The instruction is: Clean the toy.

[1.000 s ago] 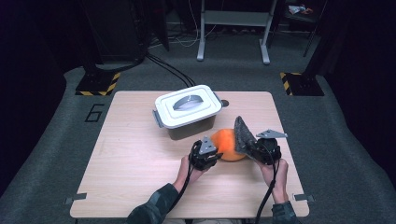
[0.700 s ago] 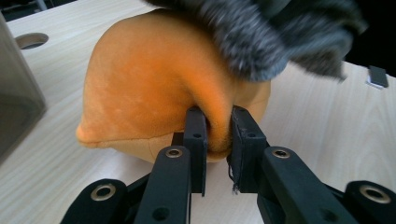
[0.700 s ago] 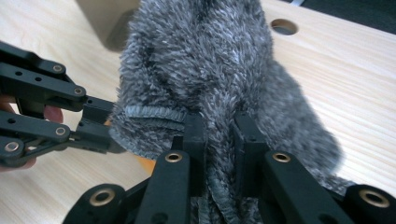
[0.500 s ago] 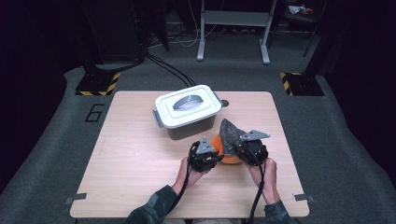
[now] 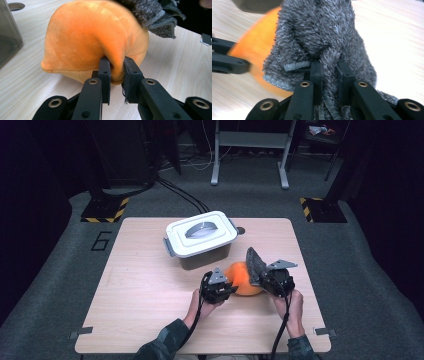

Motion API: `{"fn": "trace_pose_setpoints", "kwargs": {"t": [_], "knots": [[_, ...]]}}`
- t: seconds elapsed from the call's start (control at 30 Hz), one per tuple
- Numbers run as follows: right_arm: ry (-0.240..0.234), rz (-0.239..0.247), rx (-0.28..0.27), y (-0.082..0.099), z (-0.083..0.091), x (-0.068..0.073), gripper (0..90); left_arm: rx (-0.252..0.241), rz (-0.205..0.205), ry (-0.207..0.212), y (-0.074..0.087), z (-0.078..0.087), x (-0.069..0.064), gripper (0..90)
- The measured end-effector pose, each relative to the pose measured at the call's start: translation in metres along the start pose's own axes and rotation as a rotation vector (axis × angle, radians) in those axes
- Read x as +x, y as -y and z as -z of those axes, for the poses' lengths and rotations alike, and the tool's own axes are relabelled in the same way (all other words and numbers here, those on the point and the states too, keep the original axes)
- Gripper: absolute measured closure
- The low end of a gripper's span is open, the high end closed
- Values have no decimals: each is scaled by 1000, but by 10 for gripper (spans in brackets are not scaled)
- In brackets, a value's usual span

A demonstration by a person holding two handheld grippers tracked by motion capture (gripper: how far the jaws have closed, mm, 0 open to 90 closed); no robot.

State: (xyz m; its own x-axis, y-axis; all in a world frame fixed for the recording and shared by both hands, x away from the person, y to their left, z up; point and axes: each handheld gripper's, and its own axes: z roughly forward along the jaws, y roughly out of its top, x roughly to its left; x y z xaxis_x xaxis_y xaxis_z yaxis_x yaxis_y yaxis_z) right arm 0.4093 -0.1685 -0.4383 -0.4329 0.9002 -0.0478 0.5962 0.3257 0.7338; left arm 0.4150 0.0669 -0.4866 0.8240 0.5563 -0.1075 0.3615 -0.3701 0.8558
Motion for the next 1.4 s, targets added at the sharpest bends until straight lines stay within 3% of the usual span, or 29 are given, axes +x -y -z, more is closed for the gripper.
{"fn": "trace_pose_setpoints", "kwargs": {"t": [0.37, 0.53, 0.6, 0.7, 0.77, 0.9, 0.97, 1.1, 1.2, 1.3, 1.4], "knots": [[29, -98, 76, 24, -17, -28, 779, 0, -4, -2, 2, 0, 1, 786], [34, -113, 98, 28, -20, -35, 779, 6, -7, -7, 1, 1, 2, 785], [39, -116, 83, 28, -16, -37, 778, 8, -3, -8, 1, 2, 3, 784], [44, -109, 39, 23, 0, -35, 778, 10, -3, -10, 1, 2, 4, 784], [40, -78, -15, 15, 15, -27, 778, 10, -3, -9, 1, 3, 4, 783], [0, -12, -47, 1, 27, -7, 778, 3, -2, -7, 2, 2, 4, 783], [-26, 20, -27, -5, 24, 4, 778, 2, 0, -7, 2, 2, 4, 783], [-11, 52, 25, -7, 4, 16, 779, 7, -8, -17, 2, 2, 5, 772], [-21, 28, 17, -6, 0, 15, 780, 6, -7, -10, 3, 3, 7, 742], [-19, 33, 22, -5, 0, 13, 780, 10, -27, -34, 2, 3, 3, 657], [-27, 23, 21, -4, 0, 12, 780, 8, -53, -84, 0, 2, -1, 528]]}}
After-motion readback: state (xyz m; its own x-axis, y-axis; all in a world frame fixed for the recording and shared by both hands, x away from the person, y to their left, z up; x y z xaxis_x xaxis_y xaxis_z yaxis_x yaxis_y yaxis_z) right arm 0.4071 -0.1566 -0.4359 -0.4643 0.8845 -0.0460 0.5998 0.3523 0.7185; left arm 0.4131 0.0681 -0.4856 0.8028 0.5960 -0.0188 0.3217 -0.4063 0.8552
